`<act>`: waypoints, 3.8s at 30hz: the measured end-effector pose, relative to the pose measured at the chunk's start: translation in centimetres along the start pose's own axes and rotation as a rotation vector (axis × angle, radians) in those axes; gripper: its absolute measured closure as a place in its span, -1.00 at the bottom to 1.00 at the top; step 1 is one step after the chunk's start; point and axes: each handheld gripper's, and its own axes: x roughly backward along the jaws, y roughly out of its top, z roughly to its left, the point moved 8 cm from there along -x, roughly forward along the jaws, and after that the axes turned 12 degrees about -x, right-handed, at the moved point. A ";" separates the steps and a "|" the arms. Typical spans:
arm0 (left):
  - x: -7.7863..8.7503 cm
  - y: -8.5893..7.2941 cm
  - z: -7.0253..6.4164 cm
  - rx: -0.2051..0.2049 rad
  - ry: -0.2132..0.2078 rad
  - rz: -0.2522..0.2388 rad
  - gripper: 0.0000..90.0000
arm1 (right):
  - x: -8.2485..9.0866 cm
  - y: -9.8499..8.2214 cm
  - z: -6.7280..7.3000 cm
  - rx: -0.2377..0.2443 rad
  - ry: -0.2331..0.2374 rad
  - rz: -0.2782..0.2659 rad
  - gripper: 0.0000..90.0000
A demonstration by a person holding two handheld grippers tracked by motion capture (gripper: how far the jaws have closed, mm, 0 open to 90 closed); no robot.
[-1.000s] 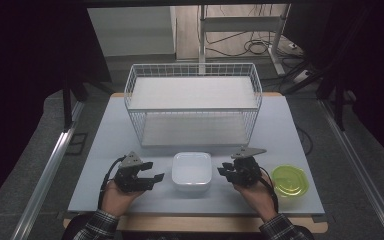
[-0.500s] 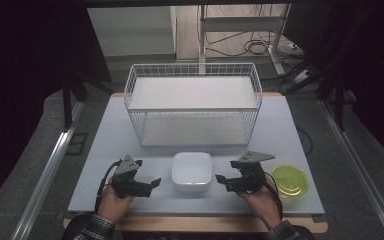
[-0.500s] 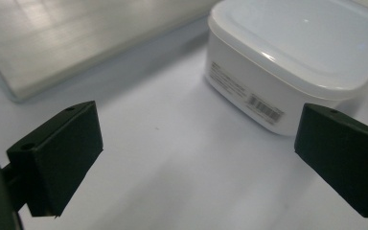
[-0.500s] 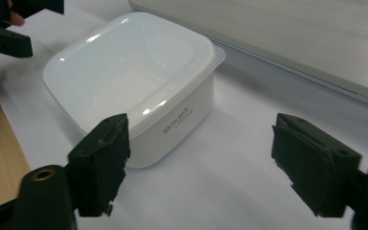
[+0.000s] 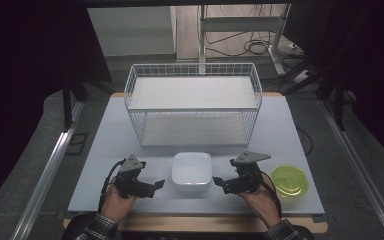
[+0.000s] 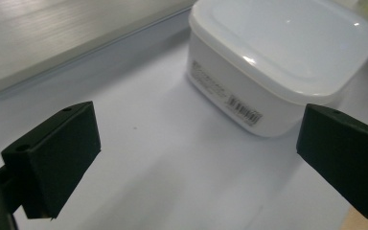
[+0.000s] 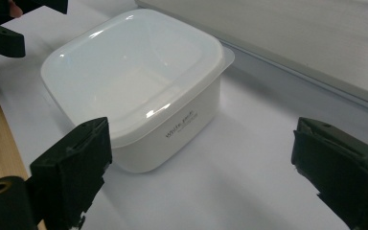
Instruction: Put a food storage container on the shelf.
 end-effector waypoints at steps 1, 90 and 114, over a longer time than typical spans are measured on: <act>-0.1 0.0 -0.1 0.003 -0.009 0.002 -0.96 | -0.1 0.0 0.1 0.006 0.001 0.000 -0.86; -2.1 3.9 -1.6 0.230 -0.136 -0.008 0.51 | -1.3 2.0 2.2 -0.367 0.070 0.076 0.64; -1.2 5.3 -0.8 0.240 -0.101 -0.071 0.56 | -1.2 3.0 2.3 -0.330 0.048 0.020 0.69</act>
